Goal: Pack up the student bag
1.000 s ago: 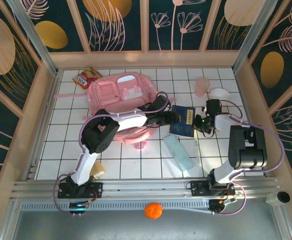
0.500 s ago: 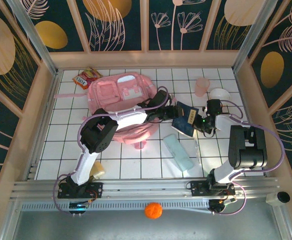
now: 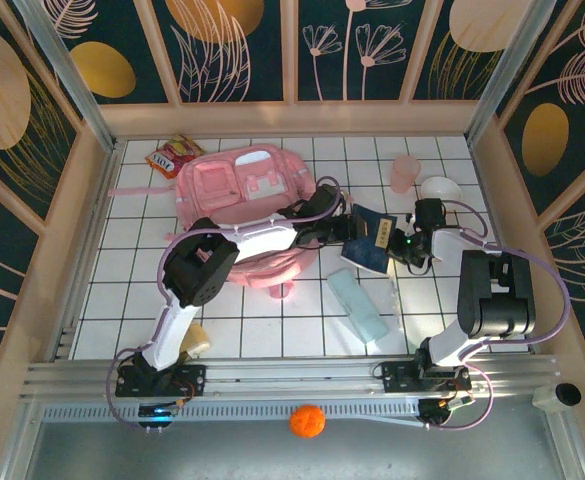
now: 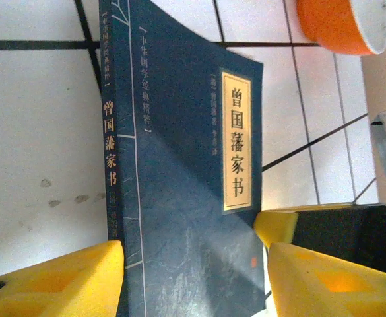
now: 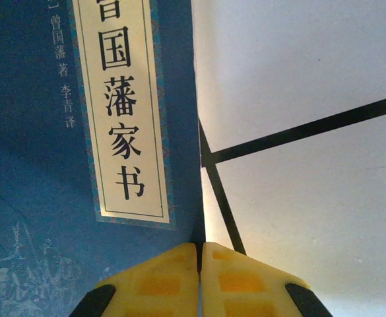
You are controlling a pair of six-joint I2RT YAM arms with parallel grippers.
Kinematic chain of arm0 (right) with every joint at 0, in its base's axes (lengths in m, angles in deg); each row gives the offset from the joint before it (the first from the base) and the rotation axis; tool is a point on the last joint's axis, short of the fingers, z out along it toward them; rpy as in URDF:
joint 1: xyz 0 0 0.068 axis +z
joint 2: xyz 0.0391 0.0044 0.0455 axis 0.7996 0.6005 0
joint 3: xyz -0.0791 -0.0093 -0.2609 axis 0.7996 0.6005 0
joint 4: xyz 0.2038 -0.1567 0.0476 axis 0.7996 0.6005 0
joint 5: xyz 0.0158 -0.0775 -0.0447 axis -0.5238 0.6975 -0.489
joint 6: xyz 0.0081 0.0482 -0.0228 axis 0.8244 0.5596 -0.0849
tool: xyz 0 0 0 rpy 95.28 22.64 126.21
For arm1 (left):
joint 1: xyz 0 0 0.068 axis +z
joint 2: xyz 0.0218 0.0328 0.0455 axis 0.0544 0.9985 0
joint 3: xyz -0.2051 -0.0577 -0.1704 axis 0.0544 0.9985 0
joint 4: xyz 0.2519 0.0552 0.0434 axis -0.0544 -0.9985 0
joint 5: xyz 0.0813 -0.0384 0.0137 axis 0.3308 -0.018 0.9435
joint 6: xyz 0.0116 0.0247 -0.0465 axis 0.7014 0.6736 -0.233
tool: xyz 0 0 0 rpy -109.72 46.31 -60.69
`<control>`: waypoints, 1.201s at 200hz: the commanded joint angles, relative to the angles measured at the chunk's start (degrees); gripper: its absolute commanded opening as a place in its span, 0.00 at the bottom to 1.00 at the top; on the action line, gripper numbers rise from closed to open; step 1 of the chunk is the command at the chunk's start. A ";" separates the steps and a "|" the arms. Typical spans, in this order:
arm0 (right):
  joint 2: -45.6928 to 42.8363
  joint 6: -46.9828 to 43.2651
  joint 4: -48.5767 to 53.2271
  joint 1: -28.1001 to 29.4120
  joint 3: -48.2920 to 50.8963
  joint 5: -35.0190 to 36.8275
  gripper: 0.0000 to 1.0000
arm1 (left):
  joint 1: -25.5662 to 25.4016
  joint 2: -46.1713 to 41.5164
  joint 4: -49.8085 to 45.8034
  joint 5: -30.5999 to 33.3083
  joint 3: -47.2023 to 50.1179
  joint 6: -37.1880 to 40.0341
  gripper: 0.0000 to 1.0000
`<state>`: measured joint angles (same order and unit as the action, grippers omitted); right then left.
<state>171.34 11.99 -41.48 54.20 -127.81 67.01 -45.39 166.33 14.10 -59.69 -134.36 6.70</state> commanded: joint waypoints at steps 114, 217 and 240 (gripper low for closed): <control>3.75 -0.11 2.69 0.70 1.38 1.51 0.04 | 0.44 1.41 -3.85 2.90 1.37 4.22 0.56; 2.78 0.94 2.10 0.92 1.52 -1.22 0.03 | -2.19 1.94 0.27 -5.15 -4.74 2.45 0.39; 2.56 0.94 2.02 0.95 1.60 -1.31 0.03 | -2.16 2.57 -2.66 -2.94 -5.66 4.81 0.21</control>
<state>172.08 12.32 -42.66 54.26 -128.14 65.89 -46.53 170.28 11.65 -62.03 -137.31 9.34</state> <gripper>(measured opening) 0.046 0.323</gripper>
